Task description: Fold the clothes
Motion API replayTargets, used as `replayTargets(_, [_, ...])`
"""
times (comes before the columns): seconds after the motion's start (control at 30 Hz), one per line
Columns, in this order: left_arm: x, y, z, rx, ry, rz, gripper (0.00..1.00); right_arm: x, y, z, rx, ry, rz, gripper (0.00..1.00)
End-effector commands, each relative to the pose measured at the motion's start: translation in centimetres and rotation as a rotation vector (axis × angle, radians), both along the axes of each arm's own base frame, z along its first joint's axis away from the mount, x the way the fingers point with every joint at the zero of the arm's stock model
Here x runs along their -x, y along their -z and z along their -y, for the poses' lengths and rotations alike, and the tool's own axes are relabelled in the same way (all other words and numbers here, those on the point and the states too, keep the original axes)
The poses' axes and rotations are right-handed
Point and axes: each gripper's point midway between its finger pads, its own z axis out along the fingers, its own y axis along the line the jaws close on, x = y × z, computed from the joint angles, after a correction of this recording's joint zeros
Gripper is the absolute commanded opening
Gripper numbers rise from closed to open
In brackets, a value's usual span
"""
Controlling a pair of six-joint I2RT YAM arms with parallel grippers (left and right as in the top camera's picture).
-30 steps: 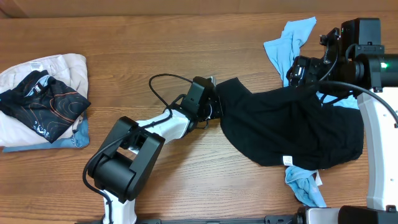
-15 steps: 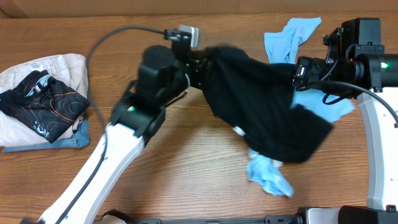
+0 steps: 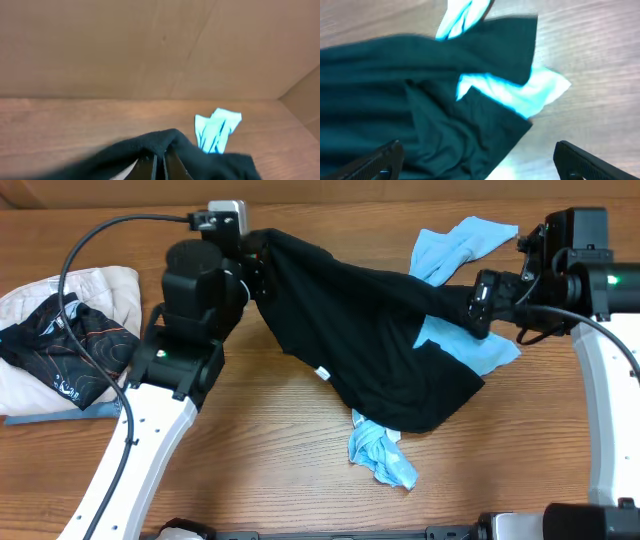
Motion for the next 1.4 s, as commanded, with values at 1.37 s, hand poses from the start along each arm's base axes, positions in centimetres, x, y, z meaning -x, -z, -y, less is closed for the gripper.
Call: replayTargets(1.37, [-0.7, -8.7, -16.6, -0.214, -0.585, 0.091, 0.04, -12.5, 19.2, -14.0, -0.211, -0.13, -0.067, 1.0])
